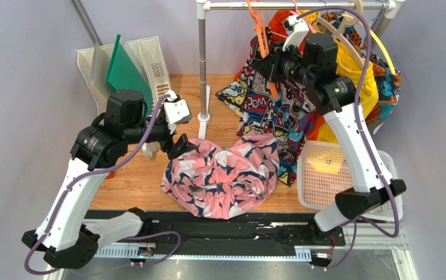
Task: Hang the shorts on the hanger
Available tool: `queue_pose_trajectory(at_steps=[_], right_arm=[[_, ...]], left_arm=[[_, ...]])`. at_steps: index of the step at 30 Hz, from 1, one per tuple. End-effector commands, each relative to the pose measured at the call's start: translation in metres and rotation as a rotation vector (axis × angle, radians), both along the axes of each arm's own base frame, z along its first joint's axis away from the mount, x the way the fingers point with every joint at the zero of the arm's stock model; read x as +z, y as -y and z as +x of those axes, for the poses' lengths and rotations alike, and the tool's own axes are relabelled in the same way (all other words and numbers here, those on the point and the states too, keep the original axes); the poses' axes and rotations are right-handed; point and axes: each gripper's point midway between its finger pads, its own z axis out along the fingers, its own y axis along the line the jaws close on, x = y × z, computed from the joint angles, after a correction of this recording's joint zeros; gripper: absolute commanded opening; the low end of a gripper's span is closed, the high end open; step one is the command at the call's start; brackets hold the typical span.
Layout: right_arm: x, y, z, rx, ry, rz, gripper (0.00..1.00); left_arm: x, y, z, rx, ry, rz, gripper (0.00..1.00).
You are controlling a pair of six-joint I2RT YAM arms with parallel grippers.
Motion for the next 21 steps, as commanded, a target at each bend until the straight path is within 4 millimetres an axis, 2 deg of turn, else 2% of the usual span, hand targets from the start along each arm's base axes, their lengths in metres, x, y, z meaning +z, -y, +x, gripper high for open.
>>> queue_pose_trajectory(at_steps=[1, 3, 5, 9, 11, 12, 13, 14, 16, 17, 19, 20, 21], right_arm=[[0.064, -0.001, -0.034, 0.079, 0.203, 0.109, 0.0], [0.074, -0.001, -0.045, 0.102, 0.217, 0.14, 0.0], [0.074, -0.003, -0.051, 0.117, 0.197, 0.158, 0.0], [0.059, -0.002, -0.063, 0.128, 0.1, 0.171, 0.0], [0.035, -0.007, -0.071, 0.156, 0.004, 0.182, 0.0], [0.035, -0.004, -0.082, 0.169, -0.001, 0.191, 0.0], [0.027, -0.007, -0.089, 0.2, -0.031, 0.194, 0.0], [0.01, -0.008, -0.094, 0.212, -0.068, 0.183, 0.0], [0.004, -0.002, -0.112, 0.229, -0.078, 0.177, 0.0], [-0.013, -0.001, -0.117, 0.235, -0.116, 0.158, 0.0], [-0.015, 0.003, -0.137, 0.279, -0.095, 0.136, 0.0], [-0.032, 0.004, -0.143, 0.291, -0.137, 0.12, 0.0], [-0.03, 0.005, -0.16, 0.346, -0.113, 0.114, 0.0]], left_arm=[[0.008, 0.0, -0.002, 0.003, 0.02, -0.026, 0.86], [0.007, -0.001, -0.001, 0.007, 0.018, -0.023, 0.86], [0.005, -0.002, 0.0, 0.009, 0.016, -0.011, 0.87], [-0.002, -0.003, 0.002, 0.013, -0.001, 0.016, 0.91], [-0.005, -0.003, 0.002, 0.009, -0.013, 0.023, 0.93], [-0.007, -0.003, 0.001, 0.011, -0.023, 0.023, 0.93], [-0.009, -0.003, 0.001, 0.014, -0.035, 0.023, 0.93], [-0.01, -0.002, 0.0, 0.012, -0.037, 0.017, 0.93], [-0.012, -0.002, -0.002, 0.023, -0.053, 0.001, 0.93], [-0.013, -0.001, -0.002, 0.025, -0.063, -0.005, 0.93], [-0.015, 0.0, -0.004, 0.028, -0.079, -0.019, 0.93], [-0.013, 0.0, -0.007, 0.024, -0.076, -0.033, 0.93], [-0.014, -0.002, -0.007, 0.036, -0.086, -0.044, 0.93]])
